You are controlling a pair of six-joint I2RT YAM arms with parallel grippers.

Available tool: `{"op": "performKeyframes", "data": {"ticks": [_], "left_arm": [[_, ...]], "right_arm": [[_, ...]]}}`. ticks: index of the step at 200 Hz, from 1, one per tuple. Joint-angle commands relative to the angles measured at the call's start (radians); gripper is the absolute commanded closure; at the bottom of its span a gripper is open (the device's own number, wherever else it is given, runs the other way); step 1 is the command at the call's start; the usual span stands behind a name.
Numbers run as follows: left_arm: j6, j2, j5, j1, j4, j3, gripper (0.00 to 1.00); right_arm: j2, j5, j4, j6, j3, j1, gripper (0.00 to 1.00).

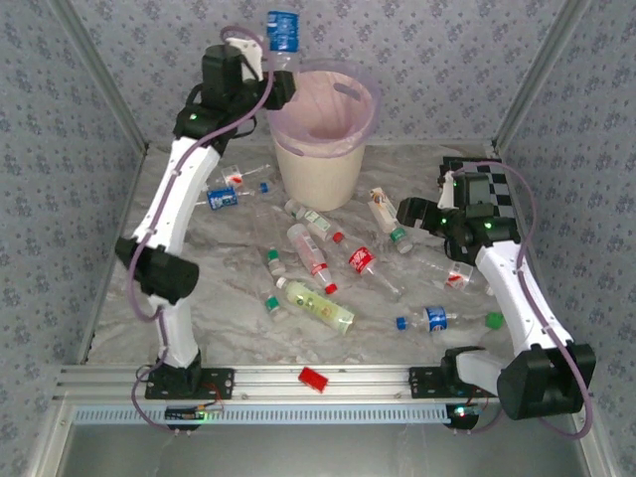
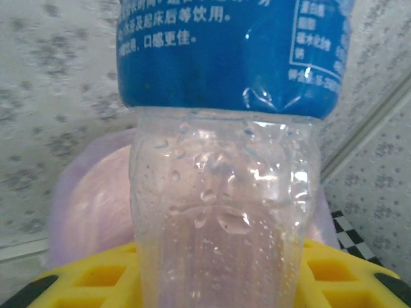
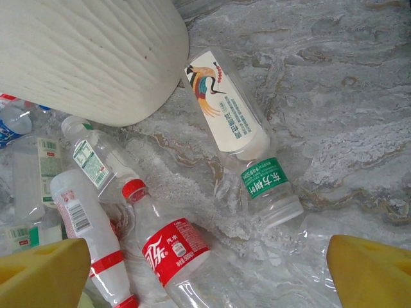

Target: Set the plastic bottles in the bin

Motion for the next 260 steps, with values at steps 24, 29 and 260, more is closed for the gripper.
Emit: {"op": "performKeyframes", "data": {"ticks": [24, 29, 260], "left_arm": [[0.003, 0.265, 0.087, -0.017, -0.188, 0.385, 0.69], [0.012, 0.281, 0.089, -0.02, -0.2, 0.4, 0.69], [-0.049, -0.01, 0.046, 0.095, -0.069, -0.036, 0.44]], "right_arm": [[-0.064, 0.051, -0.08, -0.025, 0.011, -0.012, 0.03], [-0.067, 0.051, -0.084, -0.027, 0.012, -0.014, 0.03], [-0.047, 0.04, -0.055, -0.028, -0.03, -0.04, 0.03]]}}
